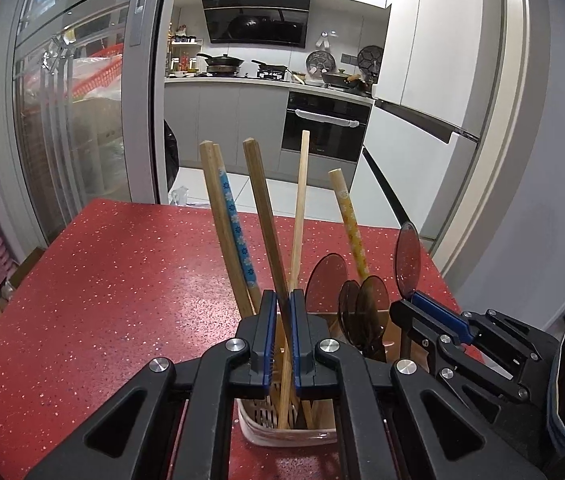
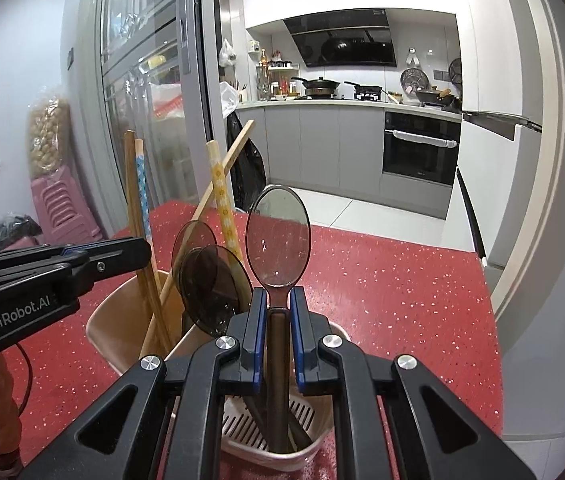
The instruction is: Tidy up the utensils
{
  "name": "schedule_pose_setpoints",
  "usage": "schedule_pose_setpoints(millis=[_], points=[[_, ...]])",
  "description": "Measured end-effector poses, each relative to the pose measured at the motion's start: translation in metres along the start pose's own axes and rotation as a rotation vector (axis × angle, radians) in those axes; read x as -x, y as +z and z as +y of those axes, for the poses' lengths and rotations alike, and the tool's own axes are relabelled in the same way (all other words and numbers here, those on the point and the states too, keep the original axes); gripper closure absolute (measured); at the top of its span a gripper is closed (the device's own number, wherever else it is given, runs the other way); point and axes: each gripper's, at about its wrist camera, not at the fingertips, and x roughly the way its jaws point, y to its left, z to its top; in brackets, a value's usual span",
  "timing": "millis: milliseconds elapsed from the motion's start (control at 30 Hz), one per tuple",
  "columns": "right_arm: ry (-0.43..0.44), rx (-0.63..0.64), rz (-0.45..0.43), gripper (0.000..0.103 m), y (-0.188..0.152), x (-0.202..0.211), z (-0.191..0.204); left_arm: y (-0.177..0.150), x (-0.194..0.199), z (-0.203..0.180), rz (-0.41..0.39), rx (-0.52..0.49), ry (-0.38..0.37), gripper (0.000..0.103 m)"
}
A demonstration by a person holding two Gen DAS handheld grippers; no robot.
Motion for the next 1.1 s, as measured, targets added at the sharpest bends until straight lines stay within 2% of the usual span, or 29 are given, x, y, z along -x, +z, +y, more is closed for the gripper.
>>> schedule_pose_setpoints(millis=[67,133,200,233,700,1100], points=[[0.007,-0.002,0.007,0.089,0.001,0.001,0.0,0.0,0.001,0.0,-0.001,-0.001,0.003,0.072],[0.022,-0.008,0.024,0.082,0.002,0.002,-0.001,-0.001,0.002,0.0,-0.001,-0.001,0.005,0.072],[0.024,-0.013,0.027,0.066,0.002,0.004,-0.001,-0.001,0.003,0.001,-0.002,0.002,0.0,0.072],[0.025,-0.017,0.025,0.064,0.003,0.005,-0.002,-0.001,0.004,0.001,-0.002,0.001,0.0,0.072],[0.038,-0.108,0.029,0.055,0.001,0.035,-0.011,-0.004,0.009,0.006,0.01,0.018,0.026,0.071],[0.029,-0.202,0.086,0.049,-0.012,0.052,-0.019,-0.009,0.018,0.01,-0.012,-0.002,0.043,0.071]])
